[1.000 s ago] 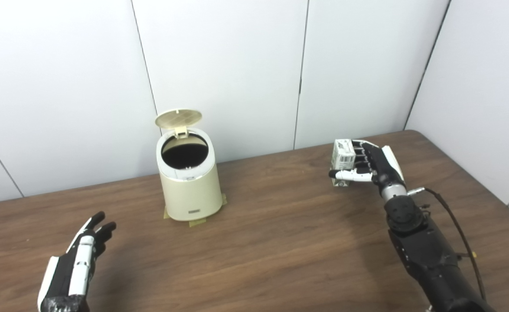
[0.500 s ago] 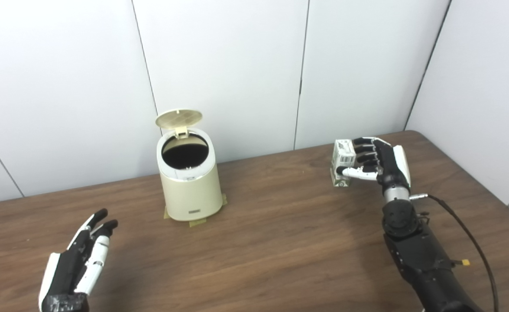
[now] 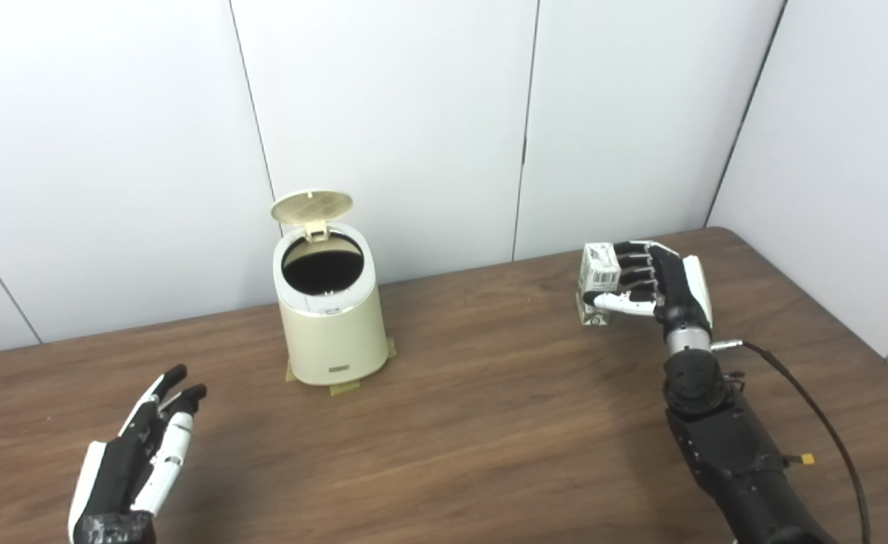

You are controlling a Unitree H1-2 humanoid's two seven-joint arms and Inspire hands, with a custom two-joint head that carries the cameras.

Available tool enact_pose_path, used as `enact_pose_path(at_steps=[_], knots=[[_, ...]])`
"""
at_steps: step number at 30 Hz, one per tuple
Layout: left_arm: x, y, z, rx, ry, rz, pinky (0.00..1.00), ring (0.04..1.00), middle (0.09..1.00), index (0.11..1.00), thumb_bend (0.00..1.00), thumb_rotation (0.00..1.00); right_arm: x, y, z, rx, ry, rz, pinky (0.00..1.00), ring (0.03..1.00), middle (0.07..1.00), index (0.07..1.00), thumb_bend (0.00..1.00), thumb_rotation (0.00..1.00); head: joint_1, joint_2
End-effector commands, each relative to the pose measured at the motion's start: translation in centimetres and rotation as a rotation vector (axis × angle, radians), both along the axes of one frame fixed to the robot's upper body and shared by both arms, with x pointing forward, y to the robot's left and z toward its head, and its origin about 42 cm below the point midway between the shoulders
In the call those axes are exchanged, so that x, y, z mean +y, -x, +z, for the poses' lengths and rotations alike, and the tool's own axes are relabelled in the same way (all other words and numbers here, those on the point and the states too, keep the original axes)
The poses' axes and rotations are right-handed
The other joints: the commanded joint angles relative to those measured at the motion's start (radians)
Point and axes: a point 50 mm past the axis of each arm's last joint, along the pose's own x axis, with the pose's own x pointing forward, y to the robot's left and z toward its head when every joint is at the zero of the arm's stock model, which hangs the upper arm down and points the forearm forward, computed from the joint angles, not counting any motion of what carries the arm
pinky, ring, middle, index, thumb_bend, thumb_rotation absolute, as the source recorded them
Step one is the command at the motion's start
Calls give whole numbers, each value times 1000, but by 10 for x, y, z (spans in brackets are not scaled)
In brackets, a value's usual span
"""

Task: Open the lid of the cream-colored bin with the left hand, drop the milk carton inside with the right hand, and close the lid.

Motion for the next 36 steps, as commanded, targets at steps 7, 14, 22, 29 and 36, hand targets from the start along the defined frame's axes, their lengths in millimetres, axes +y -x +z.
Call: enact_pose_path(at_steps=[7, 14, 22, 29, 36], knots=[[0, -7, 13, -64, 3, -12, 940, 896, 851, 917, 150, 631, -10, -15, 39, -69, 83, 33, 629, 680, 702, 697, 836, 45, 1, 3], [-1, -7, 14, -60, 1, -16, 941, 894, 851, 913, 163, 668, -8, -19, 51, -21, 71, 111, 709, 751, 763, 744, 886, 73, 1, 3], [-1, -5, 12, -55, 1, -22, 986, 918, 865, 947, 158, 690, -5, -23, 56, 12, 90, 162, 711, 755, 766, 751, 907, 92, 7, 4], [-1, -3, 12, -51, -43, -19, 1000, 943, 866, 963, 171, 617, -8, -24, 51, 36, 97, 185, 675, 714, 730, 727, 934, 116, 8, 4], [-1, -2, 11, -45, -42, -18, 993, 934, 862, 1000, 165, 504, -12, -21, 48, 43, 106, 185, 657, 695, 721, 727, 907, 109, 8, 8]])
